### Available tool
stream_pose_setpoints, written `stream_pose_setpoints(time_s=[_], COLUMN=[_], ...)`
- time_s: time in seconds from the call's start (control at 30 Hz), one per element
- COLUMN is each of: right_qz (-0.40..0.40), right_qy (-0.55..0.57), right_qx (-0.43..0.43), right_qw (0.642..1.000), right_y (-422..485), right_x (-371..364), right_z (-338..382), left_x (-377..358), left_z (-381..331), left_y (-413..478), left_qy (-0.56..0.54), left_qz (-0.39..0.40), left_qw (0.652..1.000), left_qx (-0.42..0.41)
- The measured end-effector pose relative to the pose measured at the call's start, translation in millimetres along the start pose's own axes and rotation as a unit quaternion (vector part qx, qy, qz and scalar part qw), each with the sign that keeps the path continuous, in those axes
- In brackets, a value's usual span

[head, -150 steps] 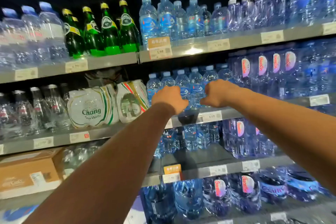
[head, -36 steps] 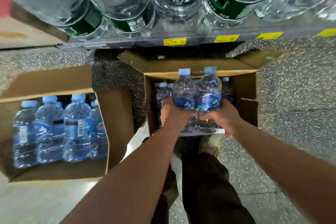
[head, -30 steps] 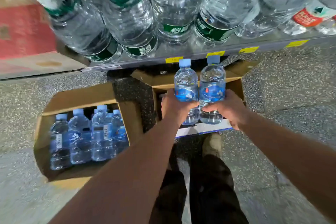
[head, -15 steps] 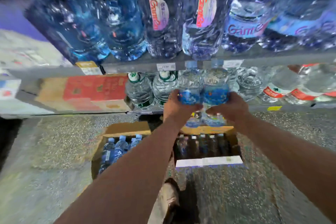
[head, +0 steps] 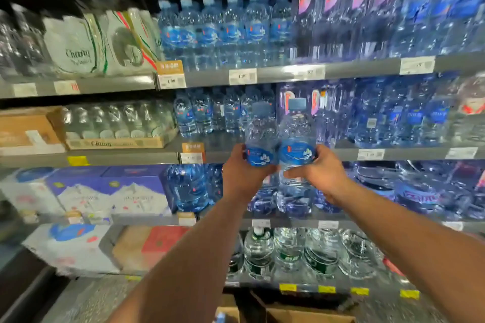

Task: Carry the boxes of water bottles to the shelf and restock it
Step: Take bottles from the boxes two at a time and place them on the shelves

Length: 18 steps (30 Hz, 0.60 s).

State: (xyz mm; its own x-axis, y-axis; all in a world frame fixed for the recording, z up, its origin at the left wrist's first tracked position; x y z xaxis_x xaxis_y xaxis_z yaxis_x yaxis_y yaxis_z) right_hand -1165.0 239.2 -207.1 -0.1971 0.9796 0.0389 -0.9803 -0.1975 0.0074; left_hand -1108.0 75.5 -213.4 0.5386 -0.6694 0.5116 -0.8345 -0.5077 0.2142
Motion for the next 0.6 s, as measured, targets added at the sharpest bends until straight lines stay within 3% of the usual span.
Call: stream_pose_setpoints(time_s=[0.27, 0.43, 0.6], right_qz=[-0.016, -0.01, -0.037], right_qy=[0.005, 0.008, 0.016], right_qx=[0.108, 0.158, 0.183], right_qw=[0.994, 0.987, 0.982], right_y=[17.1, 26.3, 49.3], right_x=[-27.7, -47.6, -61.5], right_z=[143.2, 200.1, 238.0], left_x=[92.4, 126.7, 149.7], left_z=[-100.1, -135.4, -156.9], left_y=[52.6, 89.6, 135.3], left_qy=[-0.015, -0.068, -0.055], left_qz=[-0.058, -0.011, -0.029], left_qw=[0.993, 0.988, 0.986], left_qx=[-0.105, -0.137, -0.154])
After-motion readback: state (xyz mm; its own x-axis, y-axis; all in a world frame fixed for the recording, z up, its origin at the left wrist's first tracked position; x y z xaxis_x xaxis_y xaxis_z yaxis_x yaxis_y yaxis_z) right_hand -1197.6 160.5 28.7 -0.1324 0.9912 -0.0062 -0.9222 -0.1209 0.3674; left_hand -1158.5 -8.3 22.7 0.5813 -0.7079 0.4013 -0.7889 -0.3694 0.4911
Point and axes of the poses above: each hand's wrist, its own y-axis towards the middle knuckle, its own x-axis out of the back of the hand, z = x × y, the point moved 2 cm from there along y, towards the middle knuckle, and after that the axes turned 14 degrees about y, right-handed, at the moved point
